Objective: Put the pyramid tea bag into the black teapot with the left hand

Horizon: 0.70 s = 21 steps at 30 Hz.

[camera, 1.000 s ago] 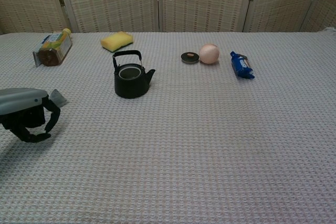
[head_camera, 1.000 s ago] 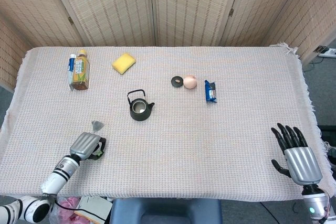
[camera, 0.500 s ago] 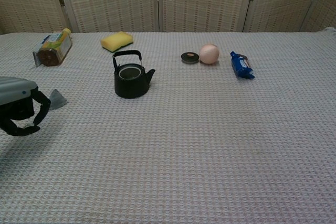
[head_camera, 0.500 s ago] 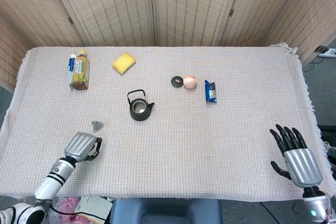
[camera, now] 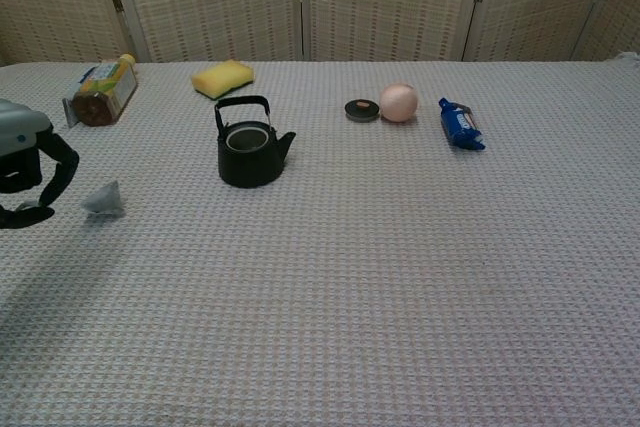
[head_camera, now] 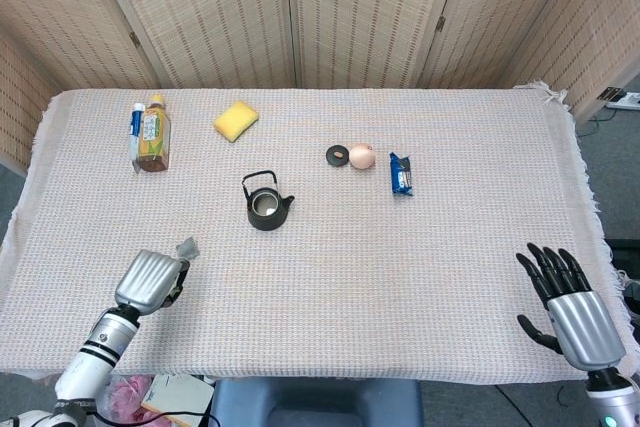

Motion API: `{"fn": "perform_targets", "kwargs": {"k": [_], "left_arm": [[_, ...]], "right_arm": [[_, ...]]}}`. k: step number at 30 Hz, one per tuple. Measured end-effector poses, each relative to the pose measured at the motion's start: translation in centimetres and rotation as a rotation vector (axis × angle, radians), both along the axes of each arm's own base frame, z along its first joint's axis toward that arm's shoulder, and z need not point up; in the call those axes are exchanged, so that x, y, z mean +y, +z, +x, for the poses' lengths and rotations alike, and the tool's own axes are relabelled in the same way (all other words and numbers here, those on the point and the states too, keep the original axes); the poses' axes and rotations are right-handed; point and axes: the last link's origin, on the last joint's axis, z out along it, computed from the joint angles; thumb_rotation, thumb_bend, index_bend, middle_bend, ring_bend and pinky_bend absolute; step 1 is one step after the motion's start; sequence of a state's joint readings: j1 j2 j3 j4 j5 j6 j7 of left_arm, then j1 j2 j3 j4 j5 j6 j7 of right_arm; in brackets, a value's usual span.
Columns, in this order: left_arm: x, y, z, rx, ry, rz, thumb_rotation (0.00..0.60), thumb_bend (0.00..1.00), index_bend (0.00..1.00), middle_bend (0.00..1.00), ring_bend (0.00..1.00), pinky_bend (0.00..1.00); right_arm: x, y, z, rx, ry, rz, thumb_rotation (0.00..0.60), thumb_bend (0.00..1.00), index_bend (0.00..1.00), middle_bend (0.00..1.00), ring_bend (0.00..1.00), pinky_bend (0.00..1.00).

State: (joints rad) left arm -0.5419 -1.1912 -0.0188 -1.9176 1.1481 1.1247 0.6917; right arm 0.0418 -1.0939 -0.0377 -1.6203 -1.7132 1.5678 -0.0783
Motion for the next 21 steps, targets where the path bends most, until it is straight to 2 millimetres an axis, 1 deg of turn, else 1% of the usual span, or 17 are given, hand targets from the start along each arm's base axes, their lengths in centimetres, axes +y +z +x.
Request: {"fn": "perform_targets", "kwargs": {"k": [3,7,14,21], "left_arm": [[-0.1,0.5,1.1,0.027,-0.012,0.016,0.600,0.54,0.72,1.00,0.92,0.92],[0.4,1.0,2.8,0.060,-0.030,0.030,0.600,0.54,0.72,1.00,0.92,0.92],[1.3,2.0,6.1,0.122,-0.083,0.058,0.600,0.54,0.72,1.00,0.92,0.92],[2.0,2.8,9.4,0.183,-0.123,0.085,0.600,0.54,0.72,1.00,0.92,0.92]], "right_arm": [[0.3,0.3,0.0,-0.010,0.009,-0.002,0.600,0.18,0.00,0.00,0.00,0.00],[0.4,0.4,-0.1,-0.014,0.008,0.001,0.600,0.18,0.00,0.00,0.00,0.00],[-0.1,0.3,-0.4,-0.014,-0.013,0.019,0.600,0.18,0.00,0.00,0.00,0.00],[-0.4,0.6,-0.6,-0.027,-0.029,0.011,0.600,0.18,0.00,0.00,0.00,0.00]]}}
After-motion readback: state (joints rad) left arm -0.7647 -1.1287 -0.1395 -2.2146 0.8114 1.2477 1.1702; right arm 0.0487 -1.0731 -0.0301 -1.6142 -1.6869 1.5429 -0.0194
